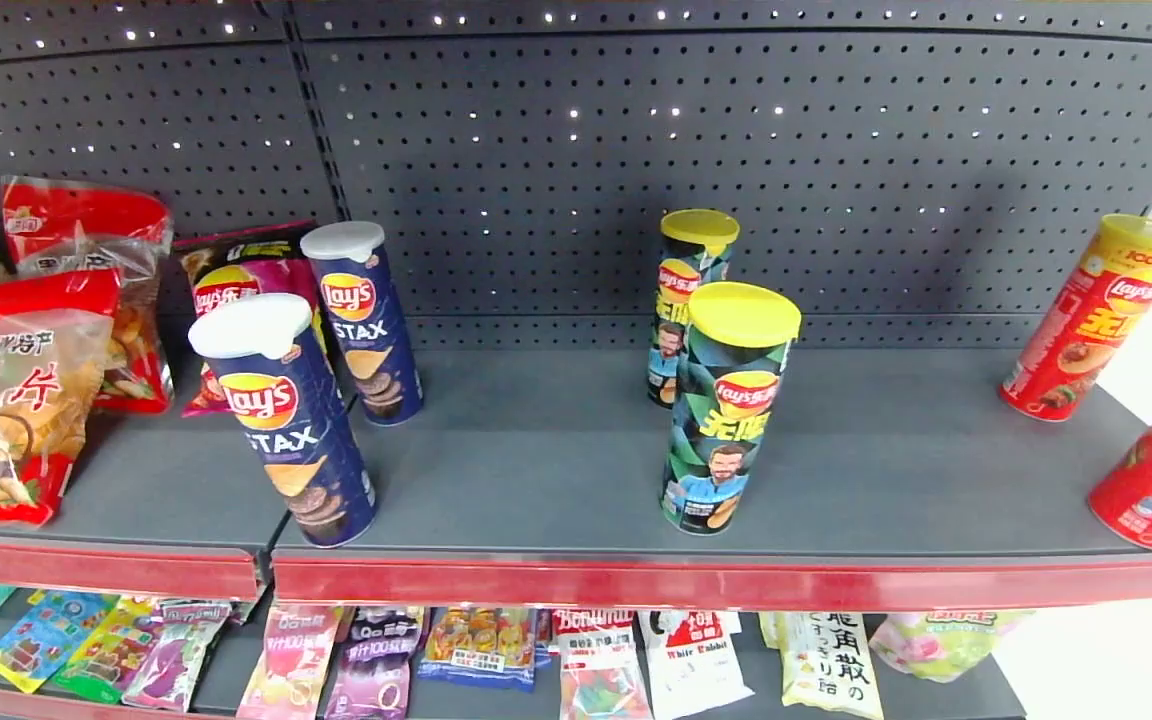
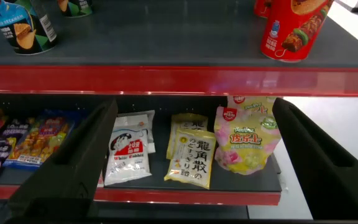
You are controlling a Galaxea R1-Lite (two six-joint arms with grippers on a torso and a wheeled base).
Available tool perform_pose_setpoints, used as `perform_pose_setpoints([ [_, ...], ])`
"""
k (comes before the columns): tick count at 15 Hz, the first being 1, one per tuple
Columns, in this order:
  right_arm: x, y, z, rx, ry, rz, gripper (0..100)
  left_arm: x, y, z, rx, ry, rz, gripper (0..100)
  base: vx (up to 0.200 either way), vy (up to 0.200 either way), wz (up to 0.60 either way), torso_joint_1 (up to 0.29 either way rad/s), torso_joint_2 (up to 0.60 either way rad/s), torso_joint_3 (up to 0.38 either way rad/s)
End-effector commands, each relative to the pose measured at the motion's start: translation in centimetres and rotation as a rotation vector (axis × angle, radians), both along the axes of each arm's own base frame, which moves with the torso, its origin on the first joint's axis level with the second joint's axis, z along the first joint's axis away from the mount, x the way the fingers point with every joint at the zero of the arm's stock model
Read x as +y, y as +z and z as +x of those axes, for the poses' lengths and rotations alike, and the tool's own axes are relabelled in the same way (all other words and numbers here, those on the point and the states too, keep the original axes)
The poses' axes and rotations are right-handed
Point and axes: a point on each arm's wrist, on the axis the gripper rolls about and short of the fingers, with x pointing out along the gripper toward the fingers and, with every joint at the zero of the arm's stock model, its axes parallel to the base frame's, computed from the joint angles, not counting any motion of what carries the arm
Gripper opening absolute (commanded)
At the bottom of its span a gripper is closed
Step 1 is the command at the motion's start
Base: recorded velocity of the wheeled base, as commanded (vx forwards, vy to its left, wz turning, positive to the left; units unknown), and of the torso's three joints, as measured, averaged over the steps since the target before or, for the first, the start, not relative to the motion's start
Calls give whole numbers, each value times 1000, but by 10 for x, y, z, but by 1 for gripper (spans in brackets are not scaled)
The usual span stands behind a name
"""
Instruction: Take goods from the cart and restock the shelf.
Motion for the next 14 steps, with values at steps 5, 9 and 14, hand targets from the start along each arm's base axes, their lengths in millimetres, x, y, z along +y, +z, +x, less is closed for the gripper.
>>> perform_pose_setpoints([
  [5,0,0,0,-1,1,0,100,5,-20,5,75,274,63,100,0,0,0,0,0,0],
  [9,0,0,0,-1,1,0,100,3,-19,9,134,408,68,100,0,0,0,0,0,0],
  [14,0,0,0,-1,1,0,100,-1,-28,4,-88,53,32,100,0,0,0,0,0,0],
])
